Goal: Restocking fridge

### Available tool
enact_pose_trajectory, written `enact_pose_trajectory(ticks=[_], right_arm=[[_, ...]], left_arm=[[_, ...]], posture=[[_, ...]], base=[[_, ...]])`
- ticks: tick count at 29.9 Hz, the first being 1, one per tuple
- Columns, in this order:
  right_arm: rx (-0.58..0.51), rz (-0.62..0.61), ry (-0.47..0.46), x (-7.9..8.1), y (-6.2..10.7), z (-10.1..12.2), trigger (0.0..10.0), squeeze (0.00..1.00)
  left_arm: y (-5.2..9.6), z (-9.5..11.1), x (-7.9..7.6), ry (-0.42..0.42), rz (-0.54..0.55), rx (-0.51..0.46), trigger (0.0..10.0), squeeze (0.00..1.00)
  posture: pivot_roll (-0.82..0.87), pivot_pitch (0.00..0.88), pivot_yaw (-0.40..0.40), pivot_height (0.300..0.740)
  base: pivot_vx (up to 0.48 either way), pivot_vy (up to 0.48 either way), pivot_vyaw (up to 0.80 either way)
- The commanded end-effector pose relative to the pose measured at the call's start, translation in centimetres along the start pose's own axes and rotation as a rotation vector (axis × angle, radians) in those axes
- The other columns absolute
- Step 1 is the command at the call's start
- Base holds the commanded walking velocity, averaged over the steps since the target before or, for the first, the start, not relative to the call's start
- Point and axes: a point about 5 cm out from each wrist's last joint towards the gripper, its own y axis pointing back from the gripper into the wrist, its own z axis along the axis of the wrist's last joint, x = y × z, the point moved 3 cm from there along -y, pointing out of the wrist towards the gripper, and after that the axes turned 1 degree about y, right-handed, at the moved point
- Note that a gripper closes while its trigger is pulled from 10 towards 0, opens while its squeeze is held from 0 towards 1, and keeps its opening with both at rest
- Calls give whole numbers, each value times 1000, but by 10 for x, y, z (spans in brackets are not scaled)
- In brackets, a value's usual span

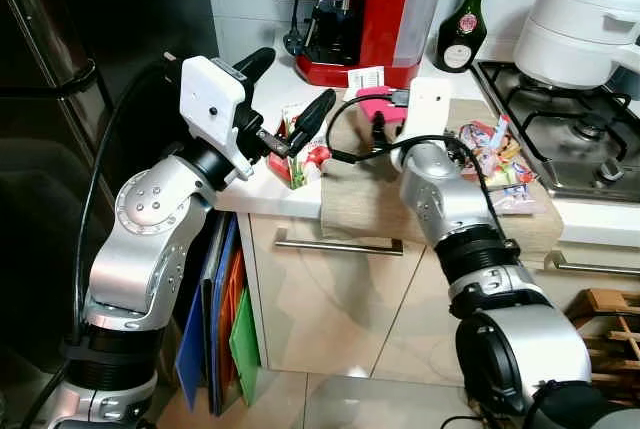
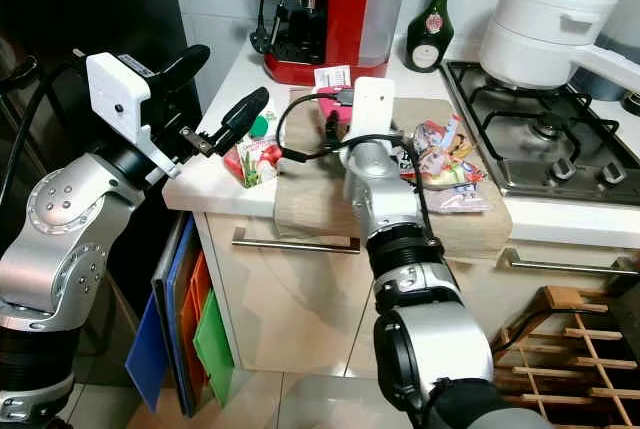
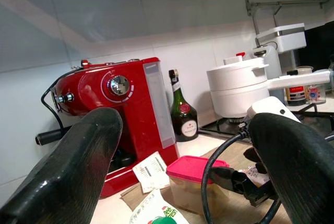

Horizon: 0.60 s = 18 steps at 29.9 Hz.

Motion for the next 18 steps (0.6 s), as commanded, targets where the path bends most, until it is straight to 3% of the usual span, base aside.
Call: enact_pose_trajectory(ticks=[1,5,7,12,18], right_arm=[[87,-42,18,-11,-1,-24,10000,0],[72,-42,19,-12,-1,-20,10000,0],[26,4,30,-4,1,-12,10000,0],[29,50,76,3,2,-11,10000,0],[-6,70,108,-6,0,0,10000,0]], left_arm=[[1,4,-1,-12,-2,-14,10000,0],[1,4,-1,-14,2,-14,10000,0],[1,5,0,-15,7,-15,10000,0],[0,6,0,-12,19,-20,10000,0],[1,4,-5,5,24,-17,10000,0]], posture=[[-8,0,-22,740],[-9,0,-21,740],[-8,0,-21,740],[-7,0,-21,740],[-4,0,-22,740]], base=[[0,0,0],[0,0,0],[0,0,0],[0,0,0],[0,0,0]])
